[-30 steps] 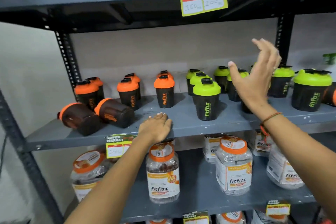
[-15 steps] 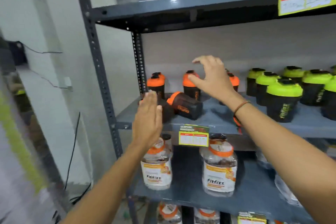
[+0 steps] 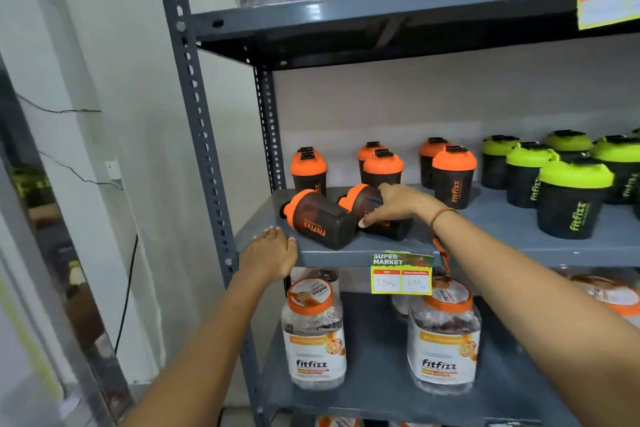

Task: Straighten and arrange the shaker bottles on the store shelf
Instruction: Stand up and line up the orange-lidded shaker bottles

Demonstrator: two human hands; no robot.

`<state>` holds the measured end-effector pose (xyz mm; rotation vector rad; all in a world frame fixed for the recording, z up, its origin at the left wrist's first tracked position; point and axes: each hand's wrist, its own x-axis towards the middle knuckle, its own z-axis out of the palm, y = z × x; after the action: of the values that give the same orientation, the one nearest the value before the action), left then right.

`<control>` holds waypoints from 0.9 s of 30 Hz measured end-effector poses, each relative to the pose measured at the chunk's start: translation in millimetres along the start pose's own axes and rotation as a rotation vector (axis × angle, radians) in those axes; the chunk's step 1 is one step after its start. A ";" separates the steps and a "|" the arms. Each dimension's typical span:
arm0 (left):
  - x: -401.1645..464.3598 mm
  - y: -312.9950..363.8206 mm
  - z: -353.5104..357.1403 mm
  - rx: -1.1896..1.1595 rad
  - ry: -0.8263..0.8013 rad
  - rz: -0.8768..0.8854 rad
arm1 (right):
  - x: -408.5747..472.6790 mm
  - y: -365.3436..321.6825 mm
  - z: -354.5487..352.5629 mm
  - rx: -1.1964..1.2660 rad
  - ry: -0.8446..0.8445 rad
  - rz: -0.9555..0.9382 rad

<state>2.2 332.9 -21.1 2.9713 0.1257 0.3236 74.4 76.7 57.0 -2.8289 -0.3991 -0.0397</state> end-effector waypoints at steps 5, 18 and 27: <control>16.5 -6.0 0.8 0.007 -0.049 0.017 | -4.2 15.9 4.5 0.280 0.117 -0.019; 24.0 -11.9 10.1 0.035 0.019 0.043 | -42.8 122.2 -12.5 1.216 0.605 0.007; 24.3 -13.2 12.4 0.051 0.052 0.038 | -64.5 155.4 1.9 1.080 0.444 0.062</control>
<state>27.7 346.5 -30.1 3.0201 0.0840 0.4079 55.0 -83.2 8.4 -1.6976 -0.1456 -0.3239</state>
